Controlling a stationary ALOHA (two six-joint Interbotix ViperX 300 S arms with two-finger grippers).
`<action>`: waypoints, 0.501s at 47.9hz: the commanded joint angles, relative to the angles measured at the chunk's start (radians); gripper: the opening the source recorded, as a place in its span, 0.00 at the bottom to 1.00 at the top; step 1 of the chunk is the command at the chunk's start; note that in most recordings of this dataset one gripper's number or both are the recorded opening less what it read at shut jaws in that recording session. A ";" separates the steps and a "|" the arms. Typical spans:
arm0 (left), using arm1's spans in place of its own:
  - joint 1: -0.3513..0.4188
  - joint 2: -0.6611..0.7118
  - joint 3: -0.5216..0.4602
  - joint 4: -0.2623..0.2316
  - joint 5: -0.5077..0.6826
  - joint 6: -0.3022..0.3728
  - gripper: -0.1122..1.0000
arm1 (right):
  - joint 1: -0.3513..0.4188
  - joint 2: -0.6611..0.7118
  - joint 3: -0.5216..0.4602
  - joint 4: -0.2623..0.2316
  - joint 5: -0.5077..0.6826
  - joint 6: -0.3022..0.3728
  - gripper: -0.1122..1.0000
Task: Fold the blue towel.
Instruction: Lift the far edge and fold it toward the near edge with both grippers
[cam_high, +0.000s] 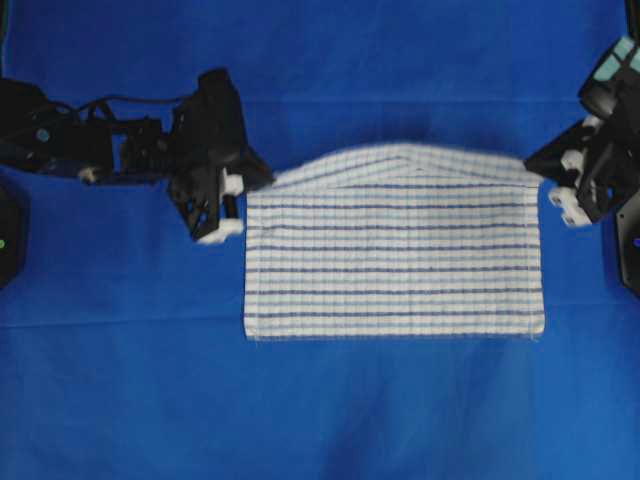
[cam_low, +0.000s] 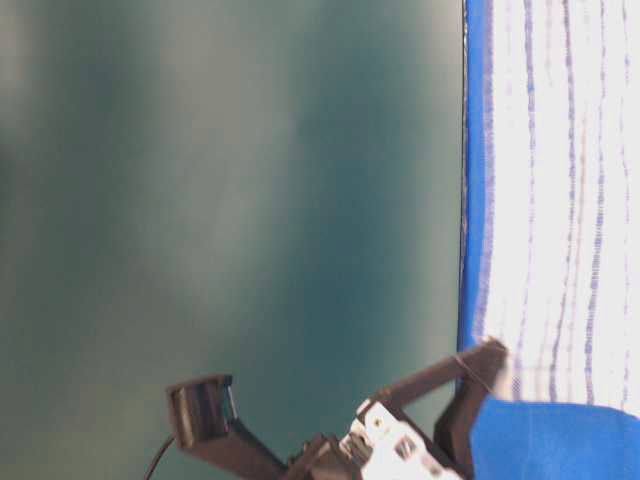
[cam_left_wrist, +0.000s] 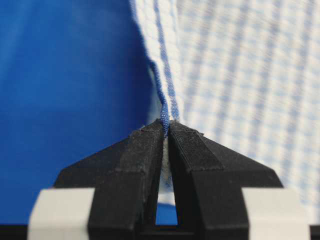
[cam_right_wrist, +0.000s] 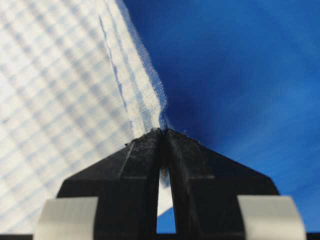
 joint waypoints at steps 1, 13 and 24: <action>-0.041 -0.031 0.000 -0.002 -0.005 0.000 0.12 | 0.071 -0.015 -0.011 0.003 0.026 0.032 0.15; -0.170 -0.040 0.020 -0.002 -0.006 -0.002 0.12 | 0.262 -0.028 -0.011 0.003 0.067 0.132 0.15; -0.267 -0.040 0.032 -0.002 -0.011 -0.049 0.12 | 0.402 -0.015 -0.009 0.003 0.063 0.207 0.15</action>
